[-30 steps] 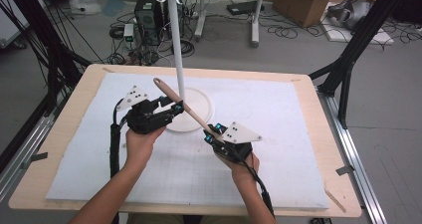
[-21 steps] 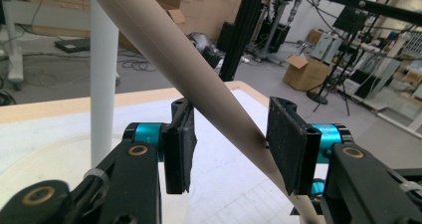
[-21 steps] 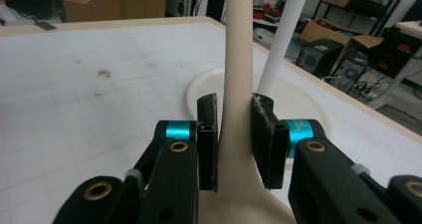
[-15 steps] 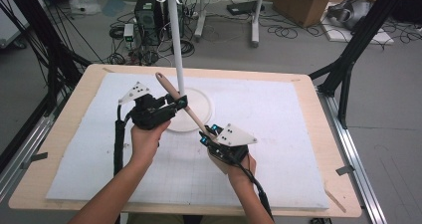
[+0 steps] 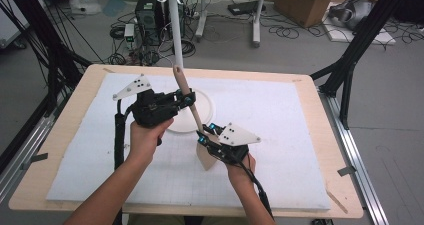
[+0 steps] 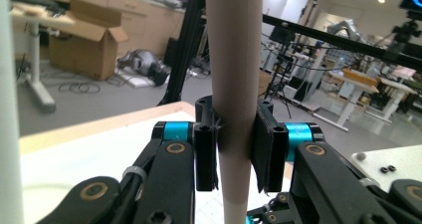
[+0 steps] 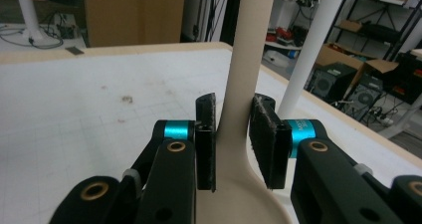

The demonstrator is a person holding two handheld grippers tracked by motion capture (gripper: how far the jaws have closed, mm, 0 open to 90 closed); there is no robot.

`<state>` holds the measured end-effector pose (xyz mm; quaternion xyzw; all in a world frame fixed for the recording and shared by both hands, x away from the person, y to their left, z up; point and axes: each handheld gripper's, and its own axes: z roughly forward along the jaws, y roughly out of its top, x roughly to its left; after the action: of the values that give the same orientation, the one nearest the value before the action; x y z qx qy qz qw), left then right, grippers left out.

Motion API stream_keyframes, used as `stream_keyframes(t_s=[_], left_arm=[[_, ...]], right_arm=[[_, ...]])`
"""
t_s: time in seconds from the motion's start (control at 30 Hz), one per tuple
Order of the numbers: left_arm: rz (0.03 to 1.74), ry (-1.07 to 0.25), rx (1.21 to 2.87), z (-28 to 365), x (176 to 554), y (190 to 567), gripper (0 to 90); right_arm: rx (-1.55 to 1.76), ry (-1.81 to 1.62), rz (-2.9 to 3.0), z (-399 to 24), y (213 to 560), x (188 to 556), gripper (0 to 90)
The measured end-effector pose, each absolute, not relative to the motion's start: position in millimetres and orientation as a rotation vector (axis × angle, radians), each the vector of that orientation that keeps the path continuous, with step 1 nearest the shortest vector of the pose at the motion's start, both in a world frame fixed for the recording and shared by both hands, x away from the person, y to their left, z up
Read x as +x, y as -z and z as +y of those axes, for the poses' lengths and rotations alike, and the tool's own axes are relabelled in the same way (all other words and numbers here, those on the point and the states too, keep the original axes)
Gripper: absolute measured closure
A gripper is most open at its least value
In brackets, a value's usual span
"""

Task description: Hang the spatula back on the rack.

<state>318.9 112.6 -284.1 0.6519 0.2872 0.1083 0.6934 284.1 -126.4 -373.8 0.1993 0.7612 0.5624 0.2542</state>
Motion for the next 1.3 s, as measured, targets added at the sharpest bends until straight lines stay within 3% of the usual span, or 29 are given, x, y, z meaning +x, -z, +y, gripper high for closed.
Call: stream_keyframes(t_s=[0.4,0.53,0.7,0.9,1.3], left_arm=[[0.507,-0.299,1.518,105.7,318.0,267.7,74.6],[0.443,-0.325,1.568,106.2,317.1,267.3,74.8],[0.386,-0.257,1.577,114.1,320.7,263.6,74.8],[0.338,-0.229,1.623,122.8,328.9,258.5,74.9],[0.333,-0.178,1.598,140.5,360.5,232.1,74.8]], right_arm=[[0.528,-1.589,2.021,-121.0,364.8,282.0,70.3],[0.538,-1.630,1.969,-128.4,361.1,280.1,56.3],[0.580,-1.648,1.926,-151.6,357.1,280.6,41.0],[0.660,-1.615,1.920,-183.8,358.6,282.7,29.7],[0.775,-1.522,1.880,-225.3,368.7,284.2,27.1]])
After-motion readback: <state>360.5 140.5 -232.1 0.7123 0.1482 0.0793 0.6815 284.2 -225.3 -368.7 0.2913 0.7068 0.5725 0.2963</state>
